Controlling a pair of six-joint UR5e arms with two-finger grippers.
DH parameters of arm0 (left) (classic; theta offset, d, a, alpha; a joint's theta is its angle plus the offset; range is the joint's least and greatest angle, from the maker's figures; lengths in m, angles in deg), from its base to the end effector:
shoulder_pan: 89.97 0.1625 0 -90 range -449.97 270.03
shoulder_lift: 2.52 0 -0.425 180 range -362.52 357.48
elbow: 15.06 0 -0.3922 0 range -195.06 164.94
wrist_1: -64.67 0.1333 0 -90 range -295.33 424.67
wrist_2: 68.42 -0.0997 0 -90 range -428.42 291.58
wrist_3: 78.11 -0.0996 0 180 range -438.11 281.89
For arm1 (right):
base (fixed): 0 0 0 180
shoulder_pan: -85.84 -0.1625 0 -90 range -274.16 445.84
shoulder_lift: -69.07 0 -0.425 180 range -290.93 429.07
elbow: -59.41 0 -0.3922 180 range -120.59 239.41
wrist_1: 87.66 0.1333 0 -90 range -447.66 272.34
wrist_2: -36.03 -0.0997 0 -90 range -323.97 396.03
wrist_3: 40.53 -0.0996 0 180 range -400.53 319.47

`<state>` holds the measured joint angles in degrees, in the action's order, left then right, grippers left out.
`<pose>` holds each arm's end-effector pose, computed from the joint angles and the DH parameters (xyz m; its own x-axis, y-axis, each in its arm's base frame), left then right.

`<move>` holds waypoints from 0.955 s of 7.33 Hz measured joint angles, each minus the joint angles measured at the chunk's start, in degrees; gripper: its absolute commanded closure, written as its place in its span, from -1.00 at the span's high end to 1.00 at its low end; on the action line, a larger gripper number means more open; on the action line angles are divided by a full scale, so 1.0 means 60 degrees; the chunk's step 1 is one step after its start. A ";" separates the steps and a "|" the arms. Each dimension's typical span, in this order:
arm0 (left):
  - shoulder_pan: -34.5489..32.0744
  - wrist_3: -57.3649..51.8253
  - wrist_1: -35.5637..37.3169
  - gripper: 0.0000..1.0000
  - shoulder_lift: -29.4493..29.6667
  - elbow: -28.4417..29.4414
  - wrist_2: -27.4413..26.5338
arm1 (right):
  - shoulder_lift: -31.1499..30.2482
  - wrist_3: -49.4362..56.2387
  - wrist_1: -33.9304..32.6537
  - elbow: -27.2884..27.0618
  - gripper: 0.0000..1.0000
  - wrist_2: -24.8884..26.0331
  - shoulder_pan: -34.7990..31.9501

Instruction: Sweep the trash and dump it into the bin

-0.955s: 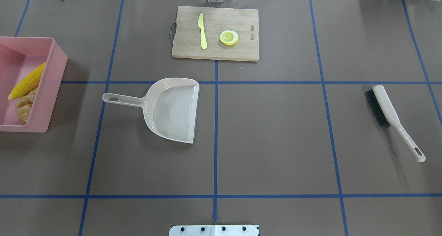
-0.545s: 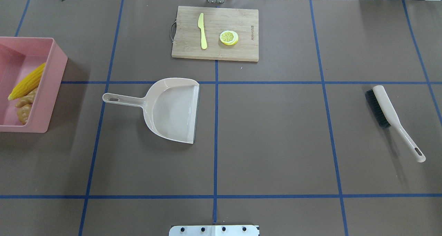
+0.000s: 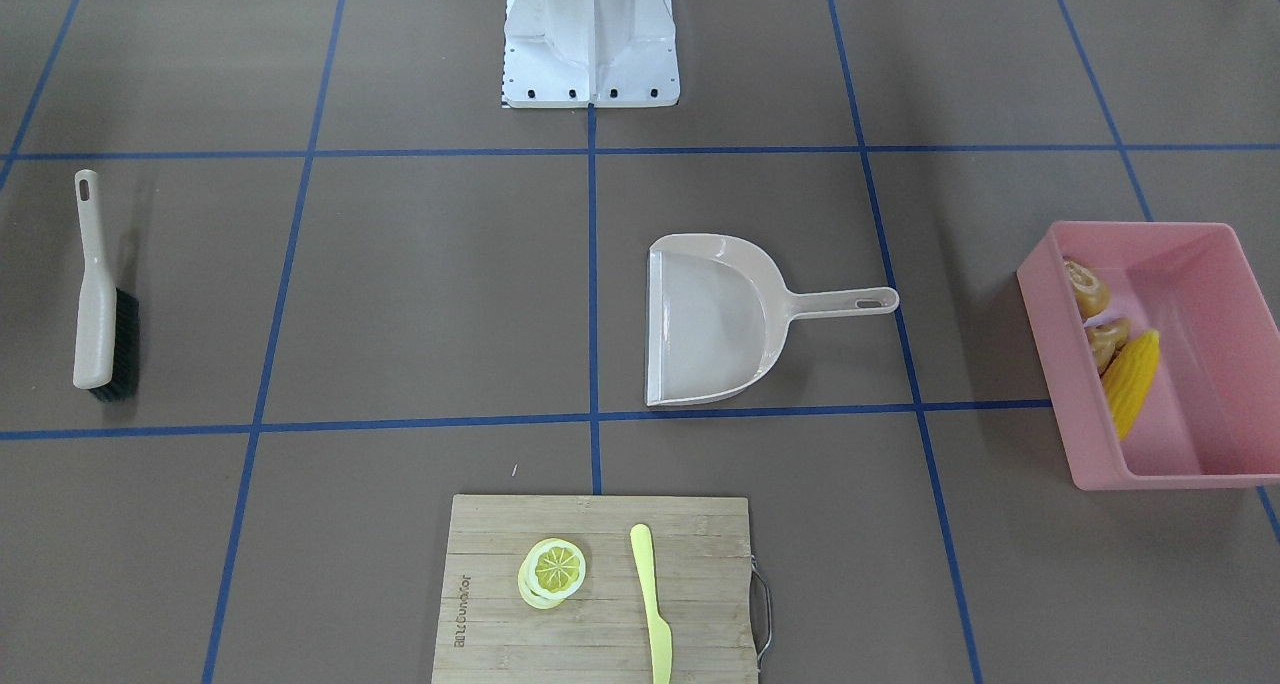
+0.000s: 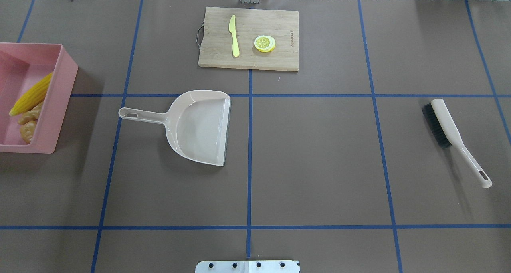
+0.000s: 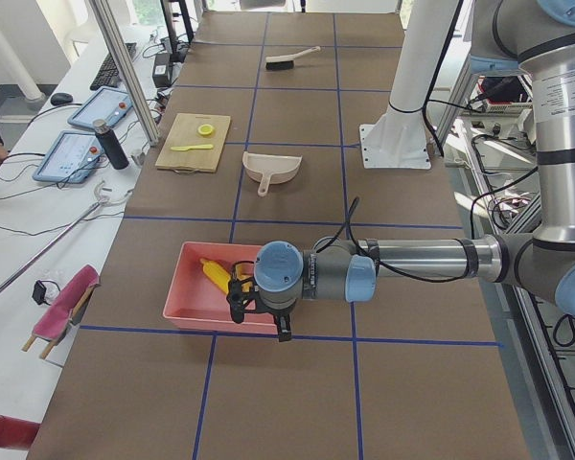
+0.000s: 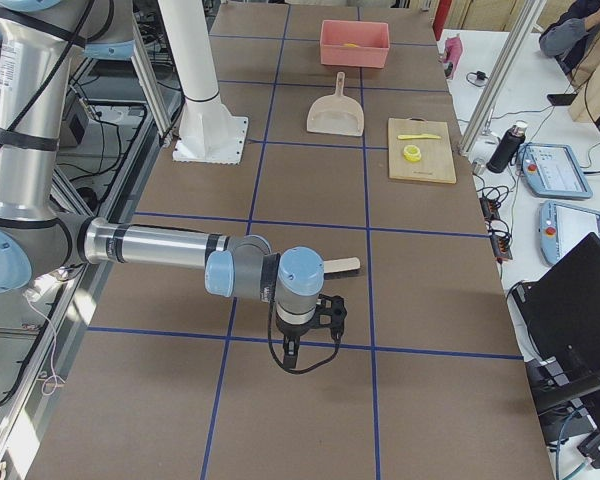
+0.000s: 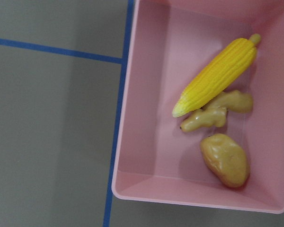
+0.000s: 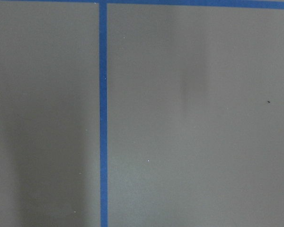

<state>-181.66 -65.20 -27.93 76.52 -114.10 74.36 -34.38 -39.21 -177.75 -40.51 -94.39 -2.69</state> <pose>-0.0661 -0.4098 0.6519 0.5830 -0.2315 -0.7788 0.1639 0.9724 -0.1663 0.0588 -0.3890 0.6820 0.7613 -0.0016 0.6484 0.0432 0.9979 -0.0482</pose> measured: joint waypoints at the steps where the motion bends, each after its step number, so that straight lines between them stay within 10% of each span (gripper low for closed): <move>1: -0.0020 0.0000 0.0300 0.97 0.0179 0.0071 -0.0271 | 0.0000 -0.0002 0.0000 -0.0026 1.00 -0.0046 -0.0011; 7: 0.0083 -0.0115 0.1546 0.98 0.1938 0.0808 -0.1558 | 0.0000 -0.0078 -0.0075 -0.0140 1.00 -0.0148 -0.0094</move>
<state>-181.16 -65.89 -18.65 88.14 -109.25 65.02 -34.38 -39.68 -178.20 -41.35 -95.27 -3.25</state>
